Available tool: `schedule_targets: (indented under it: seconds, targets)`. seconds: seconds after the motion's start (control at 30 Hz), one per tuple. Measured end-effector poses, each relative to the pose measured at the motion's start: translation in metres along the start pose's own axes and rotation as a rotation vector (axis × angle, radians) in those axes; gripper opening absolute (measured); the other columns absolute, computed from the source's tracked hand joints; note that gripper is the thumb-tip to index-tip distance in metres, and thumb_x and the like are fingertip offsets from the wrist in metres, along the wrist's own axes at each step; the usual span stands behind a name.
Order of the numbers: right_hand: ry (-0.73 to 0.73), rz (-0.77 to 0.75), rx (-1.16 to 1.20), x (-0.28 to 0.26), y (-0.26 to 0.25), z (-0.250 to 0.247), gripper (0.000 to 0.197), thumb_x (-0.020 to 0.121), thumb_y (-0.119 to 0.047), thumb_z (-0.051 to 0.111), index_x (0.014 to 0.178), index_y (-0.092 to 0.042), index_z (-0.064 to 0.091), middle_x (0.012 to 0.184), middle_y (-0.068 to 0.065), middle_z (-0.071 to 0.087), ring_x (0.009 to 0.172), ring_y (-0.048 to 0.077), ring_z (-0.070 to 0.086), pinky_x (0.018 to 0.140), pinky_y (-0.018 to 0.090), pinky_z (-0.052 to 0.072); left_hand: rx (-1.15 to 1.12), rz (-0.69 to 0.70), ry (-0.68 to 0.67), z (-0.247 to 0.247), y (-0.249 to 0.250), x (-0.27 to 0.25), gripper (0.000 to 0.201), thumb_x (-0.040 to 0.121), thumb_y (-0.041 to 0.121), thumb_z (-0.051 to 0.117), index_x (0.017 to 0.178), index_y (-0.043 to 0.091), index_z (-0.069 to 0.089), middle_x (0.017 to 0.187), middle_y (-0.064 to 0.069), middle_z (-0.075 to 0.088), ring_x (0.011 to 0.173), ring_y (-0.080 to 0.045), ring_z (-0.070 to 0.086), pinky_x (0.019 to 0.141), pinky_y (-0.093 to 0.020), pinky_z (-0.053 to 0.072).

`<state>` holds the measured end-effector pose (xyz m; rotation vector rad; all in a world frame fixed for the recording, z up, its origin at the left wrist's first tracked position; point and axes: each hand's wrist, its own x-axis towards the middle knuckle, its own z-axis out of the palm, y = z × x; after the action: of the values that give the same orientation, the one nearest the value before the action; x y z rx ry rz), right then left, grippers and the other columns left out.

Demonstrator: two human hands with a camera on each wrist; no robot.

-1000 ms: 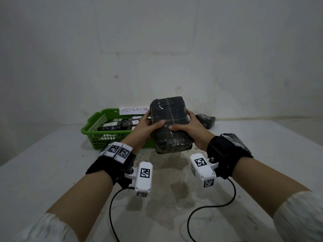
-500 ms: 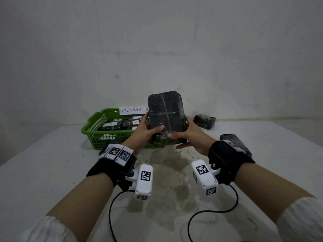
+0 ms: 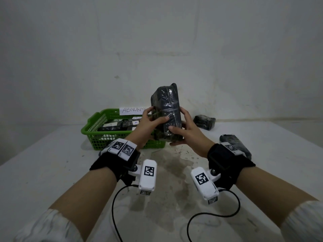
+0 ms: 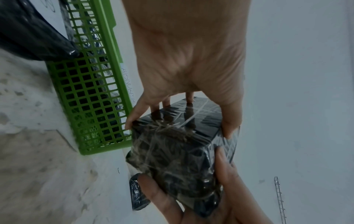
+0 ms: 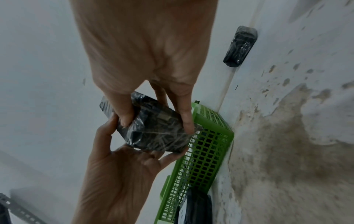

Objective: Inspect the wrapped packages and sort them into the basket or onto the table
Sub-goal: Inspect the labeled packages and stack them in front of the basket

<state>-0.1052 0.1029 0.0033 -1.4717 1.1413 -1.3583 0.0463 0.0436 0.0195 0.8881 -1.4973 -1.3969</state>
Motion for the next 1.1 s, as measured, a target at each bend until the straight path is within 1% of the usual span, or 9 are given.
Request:
schedule_targets:
  seconds: [0.17, 0.37, 0.5, 0.67, 0.77, 0.87, 0.93, 1.0, 1.1]
  targets:
    - [0.008, 0.015, 0.002, -0.002, -0.002, -0.001, 0.060, 0.098, -0.020, 0.052, 0.146, -0.043, 0.025, 0.124, 0.008, 0.060, 0.109, 0.025, 0.064, 0.088, 0.053, 0.054, -0.018, 0.010, 0.031, 0.006, -0.001, 0.002, 0.065, 0.087, 0.019, 0.064, 0.142, 0.025, 0.029, 0.126, -0.008, 0.056, 0.089, -0.013, 0.062, 0.053, -0.025, 0.049]
    - [0.014, -0.019, -0.017, -0.005, -0.001, 0.000, 0.054, 0.100, -0.017, 0.047, 0.143, -0.042, 0.026, 0.119, 0.002, 0.060, 0.104, 0.021, 0.066, 0.084, 0.052, 0.056, -0.015, 0.006, 0.041, 0.010, -0.002, 0.003, 0.071, 0.085, 0.019, 0.067, 0.140, 0.024, 0.024, 0.130, -0.010, 0.053, 0.102, -0.022, 0.061, 0.065, -0.033, 0.052]
    - [0.066, -0.028, -0.018, -0.003, -0.003, 0.003, 0.040, 0.100, -0.031, 0.047, 0.133, -0.045, 0.029, 0.117, 0.001, 0.062, 0.097, 0.018, 0.068, 0.079, 0.053, 0.057, 0.008, 0.020, 0.029, 0.010, -0.004, 0.005, 0.073, 0.083, 0.020, 0.070, 0.138, 0.027, 0.022, 0.131, -0.011, 0.051, 0.110, -0.025, 0.058, 0.075, -0.036, 0.053]
    - [0.105, -0.054, -0.031, -0.006, 0.001, 0.008, 0.035, 0.100, -0.028, 0.048, 0.124, -0.049, 0.034, 0.124, 0.006, 0.058, 0.094, 0.018, 0.069, 0.076, 0.053, 0.058, -0.034, 0.005, 0.038, 0.013, 0.007, 0.005, 0.075, 0.082, 0.040, 0.067, 0.135, 0.034, 0.015, 0.132, -0.011, 0.051, 0.112, -0.025, 0.057, 0.091, -0.049, 0.048]
    - [0.091, -0.037, -0.033, -0.006, 0.000, 0.008, 0.034, 0.100, -0.026, 0.047, 0.125, -0.047, 0.034, 0.120, 0.004, 0.058, 0.094, 0.017, 0.068, 0.079, 0.057, 0.056, -0.034, -0.025, 0.049, 0.011, 0.008, 0.007, 0.083, 0.085, 0.038, 0.065, 0.142, 0.035, 0.006, 0.131, -0.010, 0.051, 0.113, -0.025, 0.055, 0.096, -0.053, 0.044]
    - [0.067, -0.013, -0.010, -0.005, -0.005, 0.007, 0.036, 0.101, -0.035, 0.043, 0.134, -0.041, 0.030, 0.112, -0.008, 0.060, 0.092, 0.002, 0.065, 0.074, 0.041, 0.059, 0.001, -0.024, -0.013, 0.011, 0.009, 0.004, 0.062, 0.084, 0.032, 0.066, 0.134, 0.027, 0.029, 0.120, -0.002, 0.056, 0.107, -0.023, 0.058, 0.085, -0.045, 0.050]
    - [0.052, -0.006, -0.008, -0.005, -0.007, 0.008, 0.039, 0.100, -0.043, 0.038, 0.139, -0.037, 0.033, 0.117, -0.015, 0.060, 0.098, -0.005, 0.062, 0.072, 0.027, 0.057, 0.047, -0.018, -0.061, 0.012, 0.011, 0.001, 0.069, 0.073, 0.039, 0.073, 0.131, 0.024, 0.040, 0.122, -0.003, 0.057, 0.110, -0.024, 0.058, 0.086, -0.045, 0.052]
    - [0.042, -0.011, -0.021, -0.006, -0.009, 0.012, 0.032, 0.102, -0.040, 0.034, 0.133, -0.036, 0.041, 0.119, -0.013, 0.060, 0.100, -0.004, 0.060, 0.070, 0.017, 0.056, 0.035, -0.030, -0.063, 0.012, 0.011, 0.001, 0.083, 0.067, 0.044, 0.076, 0.137, 0.027, 0.036, 0.128, -0.004, 0.053, 0.116, -0.026, 0.055, 0.092, -0.051, 0.049]
    - [0.018, -0.009, -0.026, -0.008, -0.009, 0.014, 0.029, 0.103, -0.036, 0.034, 0.131, -0.037, 0.042, 0.115, -0.016, 0.060, 0.099, -0.005, 0.060, 0.068, 0.012, 0.054, -0.044, -0.064, -0.026, 0.012, 0.009, 0.003, 0.074, 0.080, 0.040, 0.069, 0.140, 0.025, 0.028, 0.129, -0.003, 0.052, 0.117, -0.025, 0.053, 0.096, -0.054, 0.045]
